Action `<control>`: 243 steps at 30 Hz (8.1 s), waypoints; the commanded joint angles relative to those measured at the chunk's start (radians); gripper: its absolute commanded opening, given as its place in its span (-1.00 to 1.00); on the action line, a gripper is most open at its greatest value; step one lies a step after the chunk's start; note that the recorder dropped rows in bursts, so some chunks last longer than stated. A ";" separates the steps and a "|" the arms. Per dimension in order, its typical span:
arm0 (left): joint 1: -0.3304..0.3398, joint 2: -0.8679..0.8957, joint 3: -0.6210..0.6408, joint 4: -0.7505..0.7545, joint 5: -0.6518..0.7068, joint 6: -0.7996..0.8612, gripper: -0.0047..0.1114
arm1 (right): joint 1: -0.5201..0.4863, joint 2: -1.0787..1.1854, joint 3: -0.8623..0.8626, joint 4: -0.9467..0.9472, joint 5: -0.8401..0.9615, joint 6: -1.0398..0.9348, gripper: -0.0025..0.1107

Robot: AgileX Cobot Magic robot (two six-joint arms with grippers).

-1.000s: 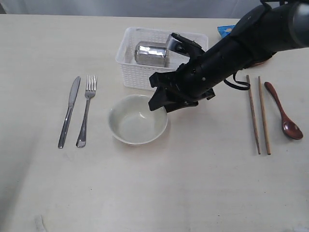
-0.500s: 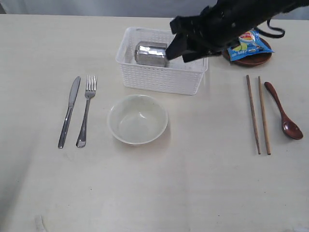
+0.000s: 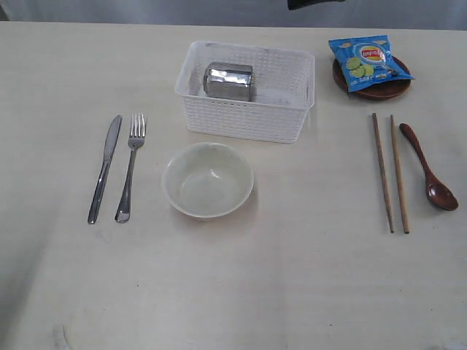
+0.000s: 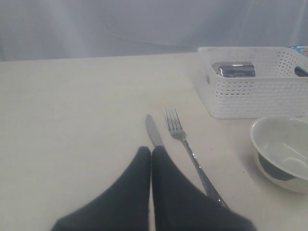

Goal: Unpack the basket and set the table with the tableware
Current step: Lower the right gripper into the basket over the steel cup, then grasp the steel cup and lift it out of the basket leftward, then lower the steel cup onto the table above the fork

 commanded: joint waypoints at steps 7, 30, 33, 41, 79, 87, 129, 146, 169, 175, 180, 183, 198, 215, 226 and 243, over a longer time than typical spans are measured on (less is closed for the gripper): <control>-0.006 -0.003 0.003 0.002 -0.002 -0.002 -0.92 | 0.015 0.323 -0.167 -0.005 0.006 0.015 -0.11; -0.006 -0.003 0.003 0.002 -0.002 -0.004 -0.92 | 0.043 0.522 -0.178 0.101 -0.223 -0.067 -0.11; -0.006 -0.003 0.003 0.002 -0.002 -0.004 -0.92 | 0.043 0.524 -0.178 0.140 -0.225 -0.106 -0.17; -0.006 -0.003 0.003 0.002 -0.002 -0.004 -0.92 | 0.053 0.524 -0.178 0.181 -0.189 -0.219 -0.96; -0.006 -0.003 0.003 0.002 -0.002 -0.004 -0.92 | 0.331 0.113 -0.178 -0.347 0.305 -0.091 -0.96; -0.006 -0.003 0.003 0.002 -0.002 -0.004 -0.92 | 0.328 0.170 -0.178 -0.488 0.313 0.009 -0.96; -0.006 -0.003 0.003 0.000 -0.002 -0.004 -0.92 | 0.590 0.381 -0.558 -0.718 0.123 0.223 -0.96; -0.006 -0.003 0.003 0.000 -0.002 -0.004 -0.92 | 0.580 0.807 -1.068 -0.725 0.216 0.263 -0.96; -0.006 -0.003 0.003 0.000 -0.002 0.001 -0.92 | 0.527 0.855 -1.072 -0.674 0.196 0.286 -0.96; -0.006 -0.003 0.003 0.000 -0.002 0.001 -0.92 | 0.527 0.841 -1.074 -0.660 0.267 0.275 -0.96; -0.006 -0.003 0.003 0.000 -0.002 0.001 -0.92 | 0.527 0.804 -1.074 -0.658 0.275 0.266 -0.96; -0.006 -0.003 0.003 0.000 -0.002 0.001 -0.92 | 0.531 0.765 -1.074 -0.654 0.287 0.256 -0.96; -0.006 -0.003 0.003 0.000 -0.002 0.001 -0.92 | 0.526 0.826 -1.074 -0.618 0.161 0.211 -0.96; -0.006 -0.003 0.003 0.000 -0.002 0.001 -0.92 | 0.526 0.875 -1.074 -0.678 0.177 0.236 -0.96; -0.006 -0.003 0.003 0.000 -0.002 0.001 -0.92 | 0.526 0.887 -1.074 -0.667 0.171 0.236 -0.96; -0.006 -0.003 0.003 0.004 -0.002 0.001 -0.92 | 0.526 0.910 -1.074 -0.655 0.144 0.236 -0.88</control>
